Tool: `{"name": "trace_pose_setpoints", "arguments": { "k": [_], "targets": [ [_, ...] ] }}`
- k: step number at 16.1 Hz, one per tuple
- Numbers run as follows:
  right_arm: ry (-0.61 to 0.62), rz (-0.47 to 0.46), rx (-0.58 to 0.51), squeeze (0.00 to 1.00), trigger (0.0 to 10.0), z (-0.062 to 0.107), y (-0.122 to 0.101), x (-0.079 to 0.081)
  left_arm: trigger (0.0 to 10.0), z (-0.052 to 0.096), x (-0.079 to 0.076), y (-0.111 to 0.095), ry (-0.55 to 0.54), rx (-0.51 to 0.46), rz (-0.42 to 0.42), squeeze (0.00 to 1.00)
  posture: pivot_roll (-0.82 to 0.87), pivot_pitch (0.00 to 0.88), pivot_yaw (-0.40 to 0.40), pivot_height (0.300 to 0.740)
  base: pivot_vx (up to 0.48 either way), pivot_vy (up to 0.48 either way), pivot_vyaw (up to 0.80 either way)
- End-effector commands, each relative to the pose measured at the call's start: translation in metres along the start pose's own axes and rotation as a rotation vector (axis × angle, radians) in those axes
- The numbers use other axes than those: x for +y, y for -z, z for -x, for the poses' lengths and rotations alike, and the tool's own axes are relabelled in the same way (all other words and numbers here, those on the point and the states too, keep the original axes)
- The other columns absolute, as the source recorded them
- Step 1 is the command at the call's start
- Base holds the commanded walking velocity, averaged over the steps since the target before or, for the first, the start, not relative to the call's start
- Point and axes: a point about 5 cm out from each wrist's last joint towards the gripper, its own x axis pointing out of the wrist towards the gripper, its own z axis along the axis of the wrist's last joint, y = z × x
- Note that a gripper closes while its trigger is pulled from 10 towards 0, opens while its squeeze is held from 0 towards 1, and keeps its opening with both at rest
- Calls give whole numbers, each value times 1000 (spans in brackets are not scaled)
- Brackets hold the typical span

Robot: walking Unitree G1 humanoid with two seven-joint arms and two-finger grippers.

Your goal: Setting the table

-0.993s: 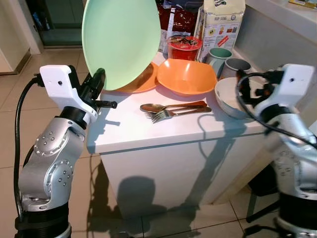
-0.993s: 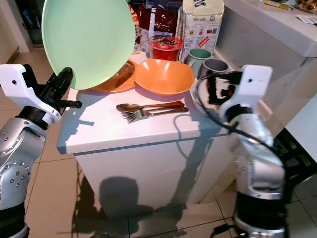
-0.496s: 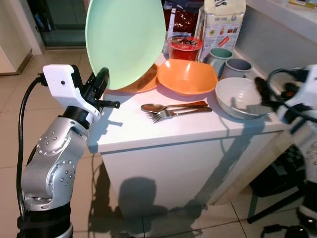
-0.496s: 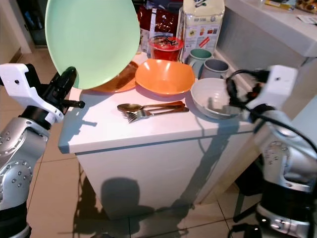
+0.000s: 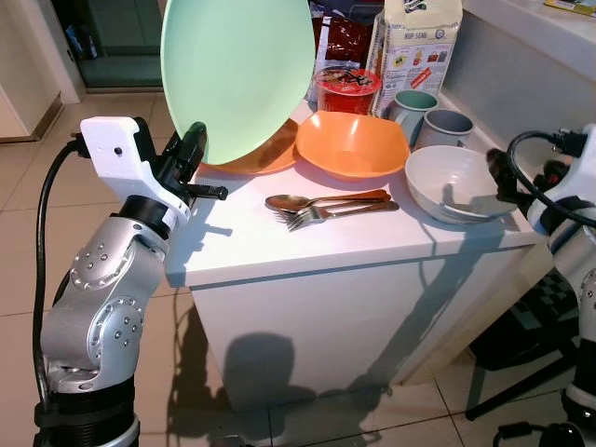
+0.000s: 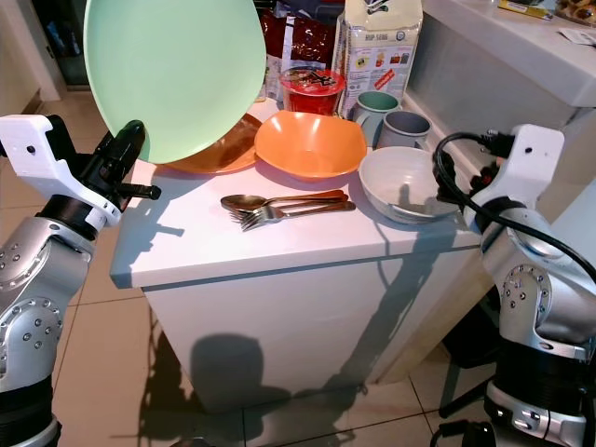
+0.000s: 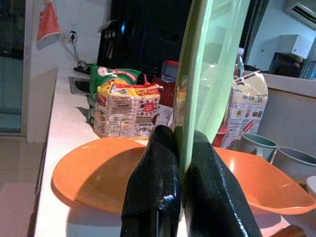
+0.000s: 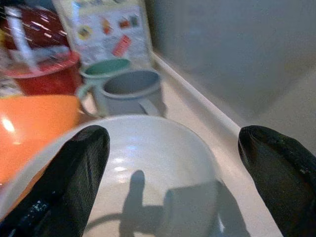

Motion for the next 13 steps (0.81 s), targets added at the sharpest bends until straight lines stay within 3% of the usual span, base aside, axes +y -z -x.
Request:
{"name": "trace_pose_setpoints", "arguments": {
  "k": [1,4,9,13],
  "targets": [
    [60,2,26,0,10000,1,3,-12,10000,-2,-5,-10,27,-60,-13,0,49,0,-18,740,0,0,0],
    [41,-44,6,0,10000,1,-2,-12,10000,-1,-5,-10,31,-61,-16,0,46,0,-19,740,0,0,0],
    [27,-93,79,0,10000,-5,16,-18,10000,-2,-8,-10,52,-58,-37,0,46,0,-19,740,0,0,0],
    [-45,-200,98,0,10000,-11,16,-14,10000,-1,-10,-12,67,-65,-43,0,46,0,-19,740,0,0,0]
  ]
}}
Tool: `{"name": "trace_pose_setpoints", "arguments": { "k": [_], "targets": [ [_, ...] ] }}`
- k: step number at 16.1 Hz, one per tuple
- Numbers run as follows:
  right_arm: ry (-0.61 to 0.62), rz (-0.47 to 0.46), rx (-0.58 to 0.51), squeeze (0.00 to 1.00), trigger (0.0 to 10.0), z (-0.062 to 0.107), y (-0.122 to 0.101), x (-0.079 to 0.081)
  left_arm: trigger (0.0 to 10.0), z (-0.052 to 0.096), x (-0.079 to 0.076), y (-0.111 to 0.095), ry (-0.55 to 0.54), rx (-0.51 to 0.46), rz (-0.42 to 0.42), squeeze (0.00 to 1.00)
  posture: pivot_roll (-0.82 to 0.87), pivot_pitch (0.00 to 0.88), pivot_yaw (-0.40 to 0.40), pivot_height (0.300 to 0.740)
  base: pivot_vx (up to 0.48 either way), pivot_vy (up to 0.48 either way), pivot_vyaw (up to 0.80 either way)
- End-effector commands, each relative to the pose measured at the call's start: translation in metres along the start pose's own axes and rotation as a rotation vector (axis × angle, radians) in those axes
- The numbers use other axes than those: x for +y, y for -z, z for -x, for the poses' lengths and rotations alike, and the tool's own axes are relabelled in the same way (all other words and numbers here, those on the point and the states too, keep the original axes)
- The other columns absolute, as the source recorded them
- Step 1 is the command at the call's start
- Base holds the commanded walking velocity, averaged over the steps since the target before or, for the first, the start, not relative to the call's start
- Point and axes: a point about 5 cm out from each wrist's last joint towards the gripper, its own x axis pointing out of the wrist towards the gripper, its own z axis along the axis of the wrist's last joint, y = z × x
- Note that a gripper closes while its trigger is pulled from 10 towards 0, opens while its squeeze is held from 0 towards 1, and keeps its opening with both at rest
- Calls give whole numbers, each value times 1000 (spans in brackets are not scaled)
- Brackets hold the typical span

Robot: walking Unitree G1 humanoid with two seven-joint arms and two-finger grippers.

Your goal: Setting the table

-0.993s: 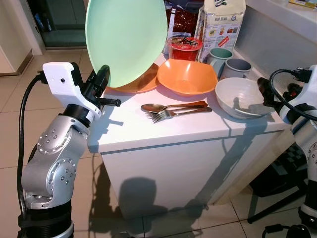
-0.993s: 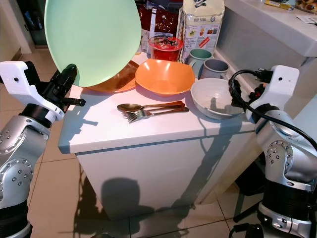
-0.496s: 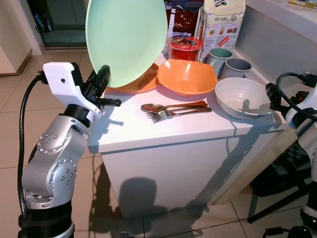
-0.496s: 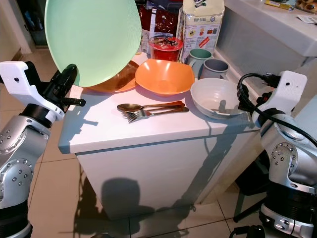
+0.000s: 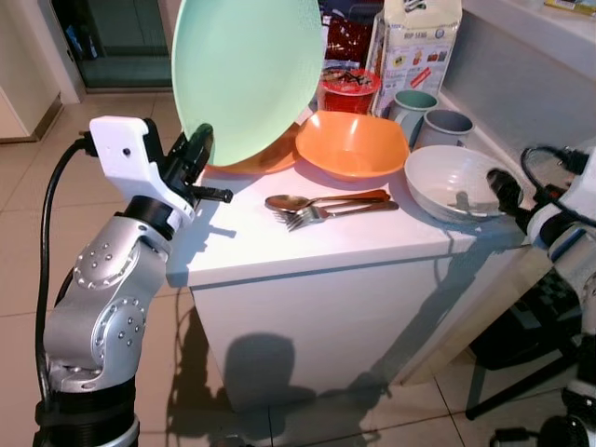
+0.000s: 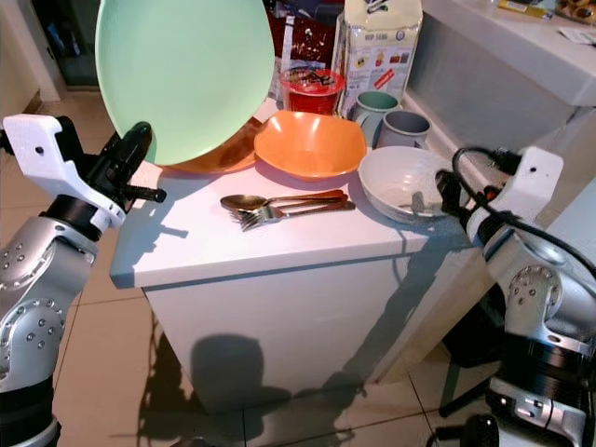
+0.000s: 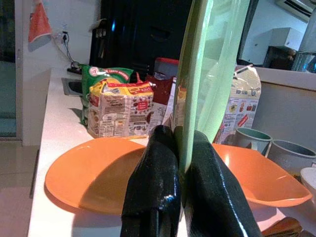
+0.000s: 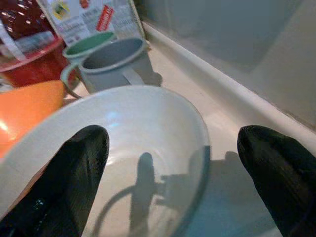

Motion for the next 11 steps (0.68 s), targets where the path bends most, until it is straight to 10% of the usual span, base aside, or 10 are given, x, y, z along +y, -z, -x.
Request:
{"name": "trace_pose_setpoints", "arguments": {
  "k": [1,11],
  "targets": [
    [-18,-53,20,0,10000,-2,1,-1,10000,-1,-6,-13,36,-74,-18,0,46,0,-19,740,0,0,0],
    [-12,-297,77,0,10000,-6,14,3,10000,-3,-6,-15,40,-81,-23,0,57,0,-21,740,0,0,0]
  ]
}}
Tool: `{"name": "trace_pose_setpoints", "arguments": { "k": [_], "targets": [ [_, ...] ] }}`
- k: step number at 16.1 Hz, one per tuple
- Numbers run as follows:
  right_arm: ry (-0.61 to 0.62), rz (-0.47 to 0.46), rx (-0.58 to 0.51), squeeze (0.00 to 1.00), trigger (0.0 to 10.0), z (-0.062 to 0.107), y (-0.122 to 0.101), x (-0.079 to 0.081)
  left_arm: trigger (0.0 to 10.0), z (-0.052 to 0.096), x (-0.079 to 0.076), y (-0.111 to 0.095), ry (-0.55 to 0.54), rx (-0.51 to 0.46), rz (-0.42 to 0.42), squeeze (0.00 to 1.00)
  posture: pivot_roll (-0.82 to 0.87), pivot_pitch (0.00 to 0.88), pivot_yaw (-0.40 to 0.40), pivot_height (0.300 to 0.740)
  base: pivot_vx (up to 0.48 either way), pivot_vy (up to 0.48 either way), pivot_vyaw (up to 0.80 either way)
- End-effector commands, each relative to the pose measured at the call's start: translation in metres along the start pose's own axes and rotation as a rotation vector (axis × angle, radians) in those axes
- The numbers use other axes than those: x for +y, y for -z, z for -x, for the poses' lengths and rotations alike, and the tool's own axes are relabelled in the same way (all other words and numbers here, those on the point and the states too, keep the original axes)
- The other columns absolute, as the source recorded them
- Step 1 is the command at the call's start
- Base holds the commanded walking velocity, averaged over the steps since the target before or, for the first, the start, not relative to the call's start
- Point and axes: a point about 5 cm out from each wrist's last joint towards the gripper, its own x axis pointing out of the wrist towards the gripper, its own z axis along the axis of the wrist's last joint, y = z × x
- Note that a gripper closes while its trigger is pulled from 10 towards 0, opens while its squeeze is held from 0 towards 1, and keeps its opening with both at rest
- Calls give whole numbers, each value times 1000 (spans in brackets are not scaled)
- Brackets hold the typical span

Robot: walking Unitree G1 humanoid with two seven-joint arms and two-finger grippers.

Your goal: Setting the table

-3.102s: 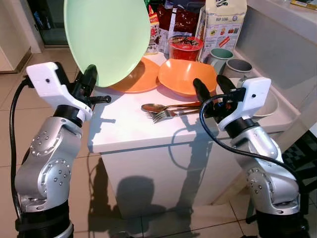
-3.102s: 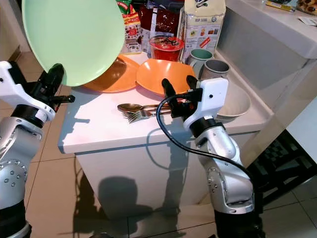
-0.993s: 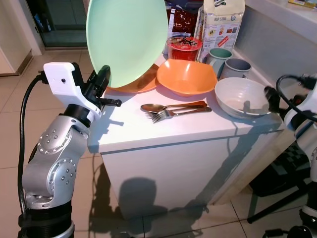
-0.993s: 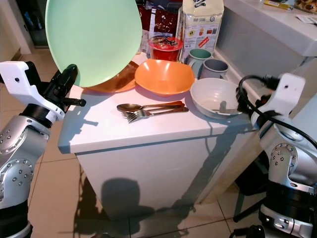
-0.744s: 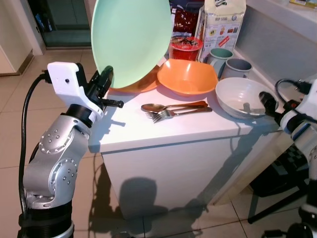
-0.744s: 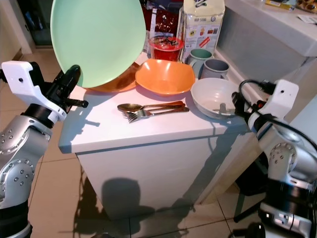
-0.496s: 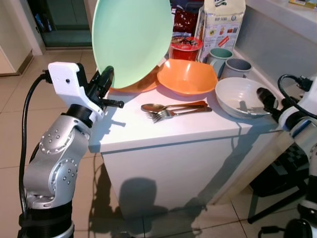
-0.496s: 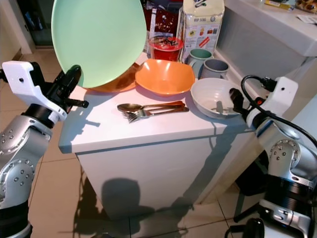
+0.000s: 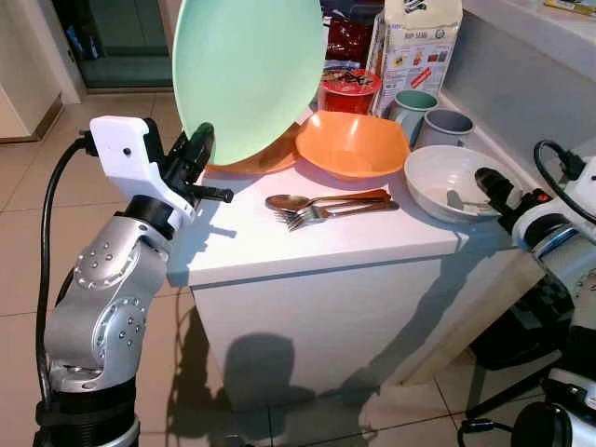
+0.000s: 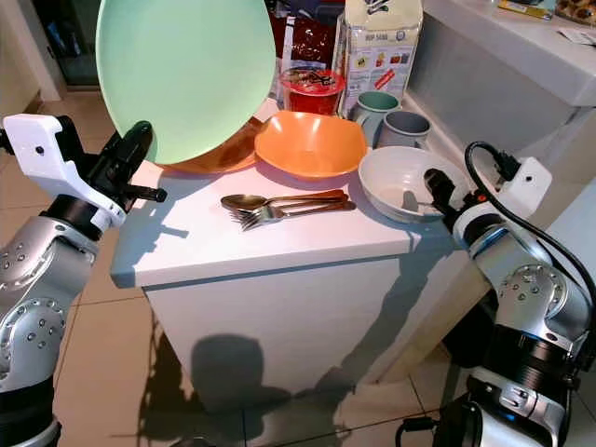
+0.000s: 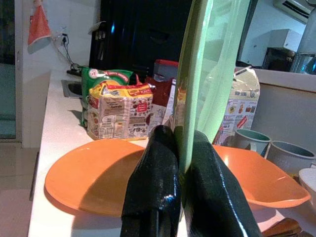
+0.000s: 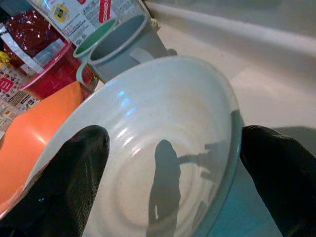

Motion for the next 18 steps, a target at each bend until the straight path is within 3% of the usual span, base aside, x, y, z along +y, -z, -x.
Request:
{"name": "trace_pose_setpoints", "arguments": {
  "k": [1,3,7,12,14,15,18],
  "targets": [
    [15,-21,7,0,10000,0,-1,-2,10000,-2,-6,-14,37,-75,-22,0,57,0,-21,740,0,0,0],
    [34,-19,10,0,10000,0,-2,-4,10000,-3,-6,-15,38,-76,-23,0,58,0,-20,740,0,0,0],
    [107,70,-22,0,10000,2,-12,-13,10000,-3,-6,-15,38,-81,-22,0,57,0,-20,740,0,0,0],
    [72,86,-43,0,10000,3,-17,-5,10000,-4,-4,-14,30,-82,-20,0,55,0,-19,740,0,0,0],
    [-45,141,-145,0,10000,7,-30,14,10000,-4,-2,-17,12,-94,-21,0,62,0,-25,740,0,0,0],
    [-209,202,-251,0,10000,17,-40,38,10000,-4,5,-16,-28,-78,-15,0,61,0,-22,740,0,0,0],
    [-391,364,-282,0,10000,29,-34,71,10000,-3,19,-9,-120,-22,-44,0,56,0,-13,740,0,0,0]
  ]
}}
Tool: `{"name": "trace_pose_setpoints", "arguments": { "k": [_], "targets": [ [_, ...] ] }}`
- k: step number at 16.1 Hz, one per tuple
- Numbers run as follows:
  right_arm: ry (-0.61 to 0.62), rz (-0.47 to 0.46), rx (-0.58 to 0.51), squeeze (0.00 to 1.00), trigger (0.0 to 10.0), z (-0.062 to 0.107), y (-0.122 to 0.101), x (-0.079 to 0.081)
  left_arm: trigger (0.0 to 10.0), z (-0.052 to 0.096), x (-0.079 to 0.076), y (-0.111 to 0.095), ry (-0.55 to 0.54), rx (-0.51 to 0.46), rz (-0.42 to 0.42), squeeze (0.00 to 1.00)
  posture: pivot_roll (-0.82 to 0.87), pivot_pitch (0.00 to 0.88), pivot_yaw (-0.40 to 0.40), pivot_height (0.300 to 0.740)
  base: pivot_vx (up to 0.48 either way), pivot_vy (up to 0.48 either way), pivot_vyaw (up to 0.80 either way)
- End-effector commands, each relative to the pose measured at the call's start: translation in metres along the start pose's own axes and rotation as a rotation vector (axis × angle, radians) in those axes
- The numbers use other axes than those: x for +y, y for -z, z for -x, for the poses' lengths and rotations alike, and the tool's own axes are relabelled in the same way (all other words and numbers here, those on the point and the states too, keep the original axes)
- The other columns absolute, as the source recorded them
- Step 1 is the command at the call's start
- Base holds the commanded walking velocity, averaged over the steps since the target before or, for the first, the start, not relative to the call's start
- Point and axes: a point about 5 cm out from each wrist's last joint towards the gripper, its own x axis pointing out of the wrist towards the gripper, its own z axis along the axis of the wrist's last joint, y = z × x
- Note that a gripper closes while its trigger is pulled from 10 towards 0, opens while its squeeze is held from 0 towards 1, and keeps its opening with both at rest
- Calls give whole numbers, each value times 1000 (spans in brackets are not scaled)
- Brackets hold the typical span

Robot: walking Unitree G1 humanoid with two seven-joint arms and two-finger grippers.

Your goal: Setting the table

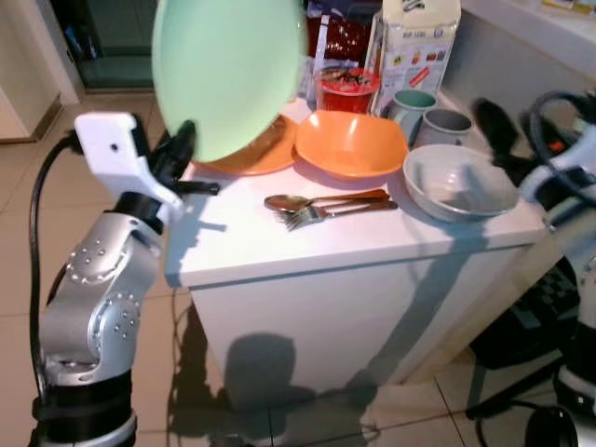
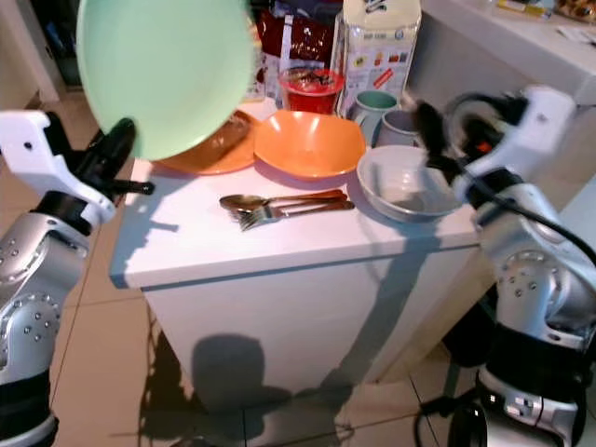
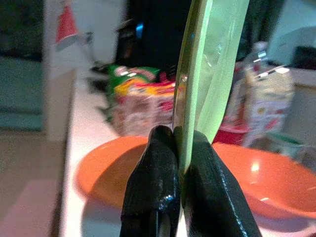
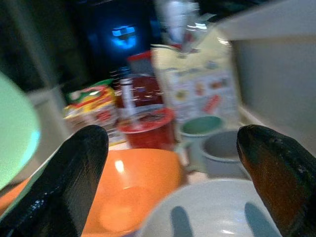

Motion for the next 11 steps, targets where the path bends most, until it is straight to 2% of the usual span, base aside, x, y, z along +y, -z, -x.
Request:
{"name": "trace_pose_setpoints", "arguments": {
  "k": [1,2,4,6,9,11],
  "targets": [
    [-41,41,12,0,10000,1,2,8,10000,-2,2,-10,-15,-35,-26,0,55,0,-14,740,0,0,0],
    [-50,46,16,0,10000,2,4,12,10000,-2,2,-10,-20,-32,-36,0,55,0,-14,740,0,0,0],
    [-88,83,12,0,10000,3,14,32,10000,-3,-2,-4,-31,2,-78,0,50,0,-12,740,0,0,0],
    [-54,186,-45,0,10000,0,15,41,10000,-6,-8,-4,-15,7,-111,0,51,0,-15,740,0,0,0],
    [-55,200,-91,0,10000,-2,13,50,10000,-9,-10,-7,-9,-4,-134,0,54,0,-16,740,0,0,0],
    [-67,203,-85,0,10000,-2,16,55,10000,-10,-10,-9,-5,-9,-139,0,57,0,-17,740,0,0,0]
  ]
}}
